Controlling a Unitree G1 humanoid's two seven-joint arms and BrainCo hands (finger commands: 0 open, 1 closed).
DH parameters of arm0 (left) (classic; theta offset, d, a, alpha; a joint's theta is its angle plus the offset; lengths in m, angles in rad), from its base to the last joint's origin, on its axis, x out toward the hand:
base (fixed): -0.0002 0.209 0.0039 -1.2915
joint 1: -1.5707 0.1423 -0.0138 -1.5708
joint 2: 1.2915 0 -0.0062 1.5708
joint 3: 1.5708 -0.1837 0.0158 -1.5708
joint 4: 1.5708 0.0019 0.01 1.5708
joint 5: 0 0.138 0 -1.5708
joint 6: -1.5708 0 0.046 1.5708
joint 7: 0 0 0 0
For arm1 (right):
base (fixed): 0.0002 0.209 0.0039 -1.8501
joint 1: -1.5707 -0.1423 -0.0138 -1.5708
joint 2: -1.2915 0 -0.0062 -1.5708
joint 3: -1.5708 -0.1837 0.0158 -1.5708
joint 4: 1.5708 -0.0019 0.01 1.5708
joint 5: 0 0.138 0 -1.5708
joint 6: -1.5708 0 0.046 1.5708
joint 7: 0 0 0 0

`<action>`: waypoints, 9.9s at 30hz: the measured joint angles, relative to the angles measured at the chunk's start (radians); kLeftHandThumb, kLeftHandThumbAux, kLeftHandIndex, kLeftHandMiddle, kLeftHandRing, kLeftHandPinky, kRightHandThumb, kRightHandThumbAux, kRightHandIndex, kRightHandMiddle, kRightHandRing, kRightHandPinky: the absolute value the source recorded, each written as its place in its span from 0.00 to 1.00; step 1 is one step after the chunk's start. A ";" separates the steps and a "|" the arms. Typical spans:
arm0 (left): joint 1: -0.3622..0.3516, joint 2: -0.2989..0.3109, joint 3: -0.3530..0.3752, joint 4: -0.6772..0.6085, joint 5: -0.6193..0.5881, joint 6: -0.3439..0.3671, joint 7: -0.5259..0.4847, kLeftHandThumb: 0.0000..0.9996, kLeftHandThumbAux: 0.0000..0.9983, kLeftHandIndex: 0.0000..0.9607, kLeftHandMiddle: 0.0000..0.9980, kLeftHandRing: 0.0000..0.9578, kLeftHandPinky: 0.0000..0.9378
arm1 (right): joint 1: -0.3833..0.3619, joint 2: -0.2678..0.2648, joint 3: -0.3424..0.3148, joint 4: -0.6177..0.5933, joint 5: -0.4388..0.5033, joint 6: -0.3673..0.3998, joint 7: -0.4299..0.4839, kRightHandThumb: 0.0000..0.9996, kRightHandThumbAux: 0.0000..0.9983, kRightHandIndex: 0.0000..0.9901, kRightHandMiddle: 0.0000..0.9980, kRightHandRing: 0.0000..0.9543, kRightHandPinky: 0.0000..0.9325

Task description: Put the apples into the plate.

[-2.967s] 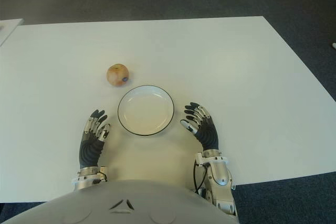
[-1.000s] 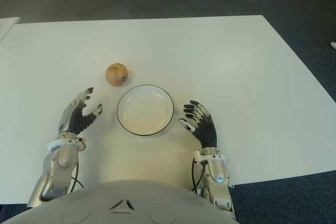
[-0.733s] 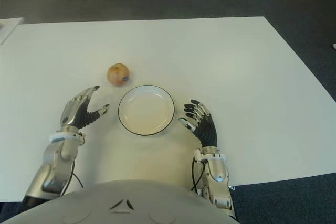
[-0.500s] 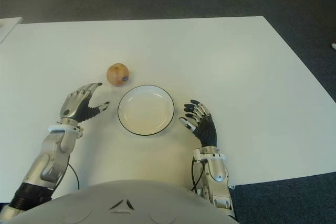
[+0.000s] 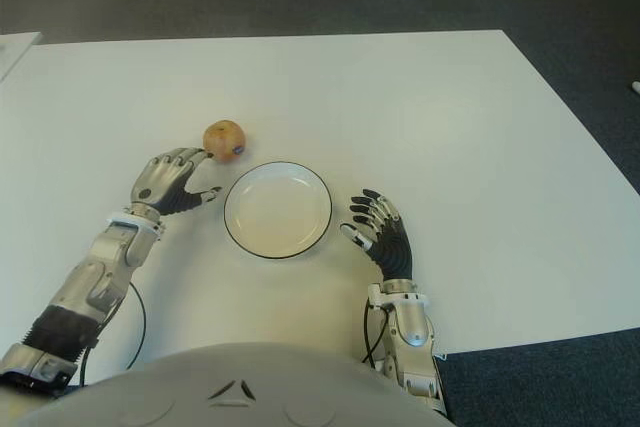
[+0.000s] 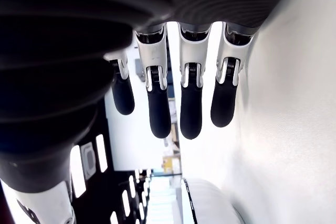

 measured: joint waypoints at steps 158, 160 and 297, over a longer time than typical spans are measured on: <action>-0.545 -0.249 -0.231 0.801 -0.128 0.007 0.308 0.37 0.39 0.09 0.12 0.13 0.20 | -0.069 0.015 -0.025 0.141 -0.022 -0.168 -0.025 0.65 0.76 0.22 0.35 0.35 0.36; -0.548 -0.252 -0.231 0.811 -0.132 0.005 0.314 0.37 0.39 0.09 0.13 0.14 0.21 | -0.069 0.015 -0.025 0.141 -0.021 -0.168 -0.025 0.65 0.76 0.22 0.35 0.35 0.37; -0.044 -0.272 -0.256 -0.195 -0.021 0.105 -0.007 0.76 0.69 0.46 0.88 0.90 0.91 | -0.084 0.022 -0.036 0.159 -0.010 -0.187 -0.015 0.61 0.77 0.25 0.35 0.37 0.39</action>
